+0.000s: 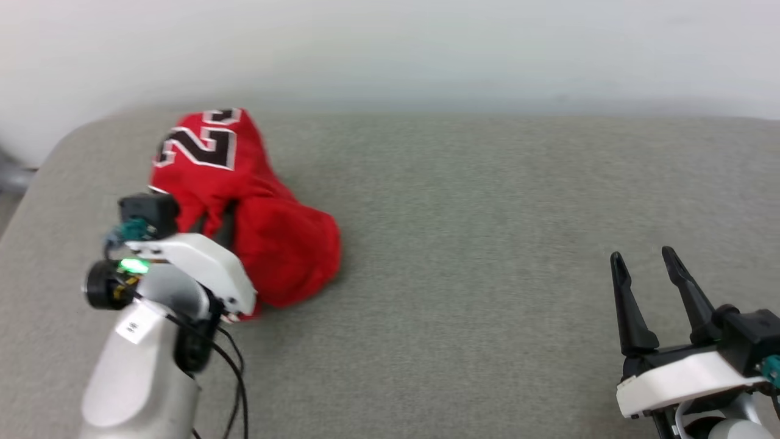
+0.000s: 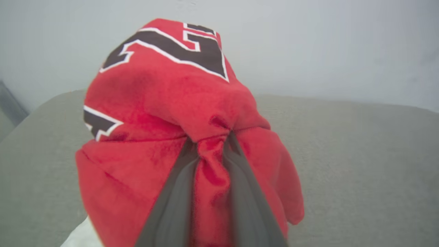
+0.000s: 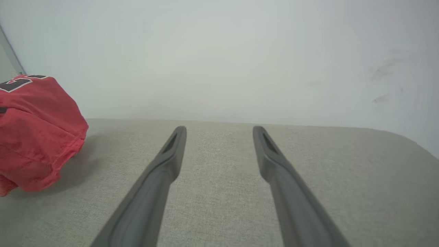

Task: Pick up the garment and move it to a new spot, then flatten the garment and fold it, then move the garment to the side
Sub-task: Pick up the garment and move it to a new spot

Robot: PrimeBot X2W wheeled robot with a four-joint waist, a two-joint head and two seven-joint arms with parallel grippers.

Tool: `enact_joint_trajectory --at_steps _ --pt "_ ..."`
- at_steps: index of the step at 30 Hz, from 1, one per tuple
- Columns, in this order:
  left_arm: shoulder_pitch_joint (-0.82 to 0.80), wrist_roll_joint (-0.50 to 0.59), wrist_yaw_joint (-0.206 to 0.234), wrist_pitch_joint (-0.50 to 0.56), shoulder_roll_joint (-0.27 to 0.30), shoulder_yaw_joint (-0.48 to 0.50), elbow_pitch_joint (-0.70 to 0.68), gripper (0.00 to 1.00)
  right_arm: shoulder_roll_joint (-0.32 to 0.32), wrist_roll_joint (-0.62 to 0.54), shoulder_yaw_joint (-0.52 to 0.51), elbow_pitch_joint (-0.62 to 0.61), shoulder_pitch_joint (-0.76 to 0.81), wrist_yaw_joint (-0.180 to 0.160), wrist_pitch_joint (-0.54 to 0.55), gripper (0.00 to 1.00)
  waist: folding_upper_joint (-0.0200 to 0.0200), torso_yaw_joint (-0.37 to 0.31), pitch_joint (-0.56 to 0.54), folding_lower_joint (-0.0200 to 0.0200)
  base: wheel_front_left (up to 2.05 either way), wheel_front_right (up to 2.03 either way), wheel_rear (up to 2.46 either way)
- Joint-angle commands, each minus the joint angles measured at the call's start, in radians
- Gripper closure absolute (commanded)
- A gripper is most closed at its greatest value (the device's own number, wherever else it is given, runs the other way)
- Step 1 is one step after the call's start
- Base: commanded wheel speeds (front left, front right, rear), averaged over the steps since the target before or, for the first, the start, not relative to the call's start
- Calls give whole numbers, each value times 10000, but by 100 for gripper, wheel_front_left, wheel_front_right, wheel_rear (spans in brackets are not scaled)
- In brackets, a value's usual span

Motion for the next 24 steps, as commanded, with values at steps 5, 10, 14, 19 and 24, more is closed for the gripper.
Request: enact_joint_trajectory --at_steps 5,10,14,19,24 --pt "618 31 -260 458 -500 -819 -782 100 25 254 -77 -23 255 -10 -9 0 0 -1109 -137 2 0 0 0" --pt "1019 113 -491 1027 -1124 -2127 -1376 100 26 393 -143 -13 278 -9 -69 0 0 -1746 95 2 0 0 0" --pt "1211 219 -632 1455 -1397 -3566 -1530 100 27 550 -165 17 80 -9 -165 0 0 -2075 442 2 0 0 0" --pt "1177 289 -692 1780 -1519 -5687 -1393 100 27 615 -98 113 -152 -10 -331 0 0 -2237 914 2 0 0 0" --pt "977 -117 -701 1675 -1306 -7676 -1086 100 24 684 -6 297 -263 -10 -470 0 0 -2085 1206 2 0 0 0"
